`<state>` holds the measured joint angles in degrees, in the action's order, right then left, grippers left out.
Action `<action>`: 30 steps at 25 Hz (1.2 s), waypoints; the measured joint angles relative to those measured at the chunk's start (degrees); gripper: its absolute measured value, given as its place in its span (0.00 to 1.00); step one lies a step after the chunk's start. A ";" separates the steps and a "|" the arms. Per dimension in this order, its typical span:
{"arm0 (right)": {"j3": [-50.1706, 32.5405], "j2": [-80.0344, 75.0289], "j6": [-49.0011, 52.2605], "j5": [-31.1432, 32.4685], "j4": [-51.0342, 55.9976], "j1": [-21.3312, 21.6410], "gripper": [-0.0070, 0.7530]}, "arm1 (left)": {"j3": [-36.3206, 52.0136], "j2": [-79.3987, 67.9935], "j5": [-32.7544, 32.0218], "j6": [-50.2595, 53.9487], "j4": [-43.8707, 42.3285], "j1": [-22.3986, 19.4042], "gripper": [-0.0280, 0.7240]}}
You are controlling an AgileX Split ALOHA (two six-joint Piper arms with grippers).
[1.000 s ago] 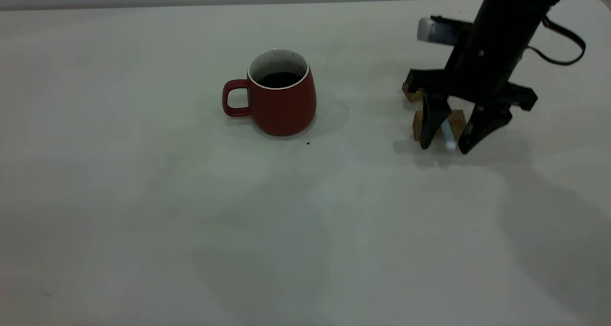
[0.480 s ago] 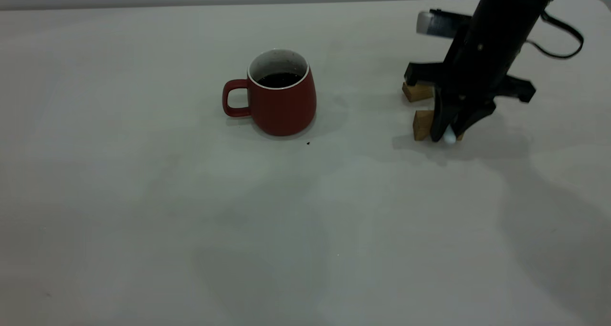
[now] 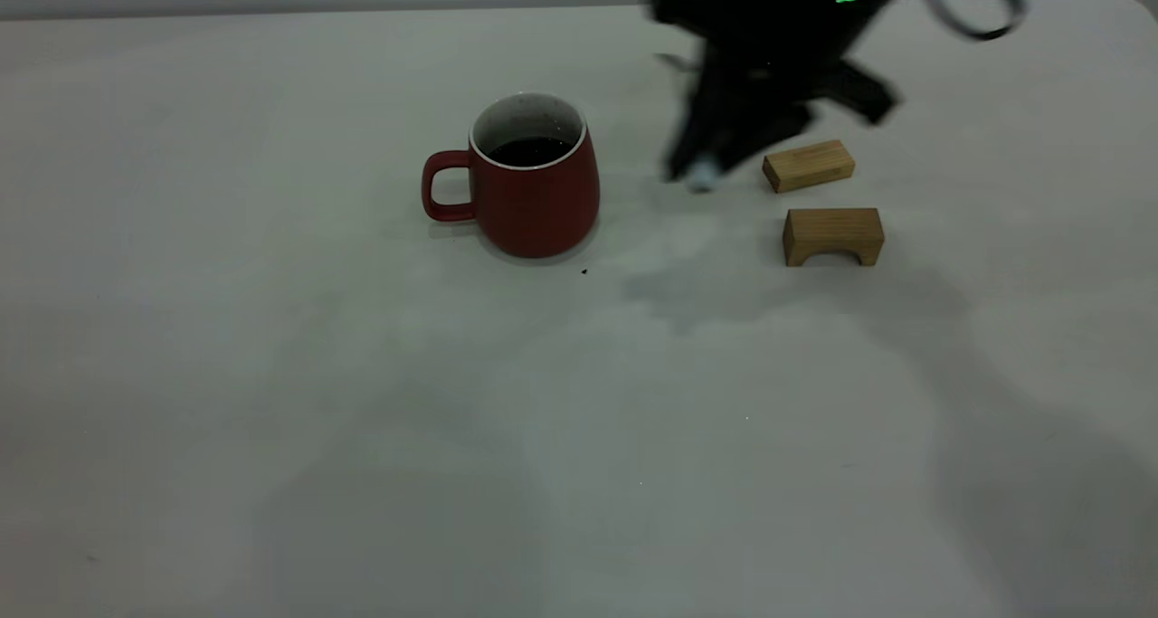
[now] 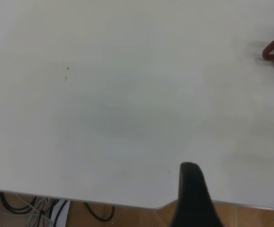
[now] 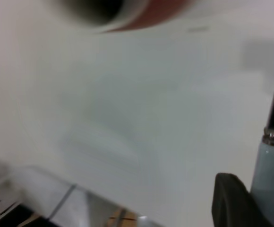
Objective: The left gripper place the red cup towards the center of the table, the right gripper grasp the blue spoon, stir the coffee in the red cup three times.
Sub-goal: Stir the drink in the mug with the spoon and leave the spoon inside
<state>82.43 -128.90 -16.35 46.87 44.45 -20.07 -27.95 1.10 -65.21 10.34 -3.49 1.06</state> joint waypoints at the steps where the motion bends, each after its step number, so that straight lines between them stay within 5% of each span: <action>1: 0.00 0.00 -0.91 -0.83 2.22 -1.37 0.18 | 0.00 0.00 0.00 0.00 0.00 0.00 0.78; 9: 0.69 -0.15 -1.97 -7.21 17.22 -6.34 0.18 | 0.00 0.00 0.00 0.00 0.00 0.00 0.78; 23: 4.65 -4.48 -10.99 3.40 43.53 -6.28 0.18 | 0.00 0.00 0.00 -0.05 0.00 0.00 0.78; 30: 4.65 -4.54 -4.17 4.37 49.92 -6.28 0.18 | 0.00 0.00 0.00 -0.05 0.00 0.00 0.78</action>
<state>87.08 -133.44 -20.52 51.24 94.37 -26.36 -27.95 1.10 -65.21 10.29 -3.49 1.06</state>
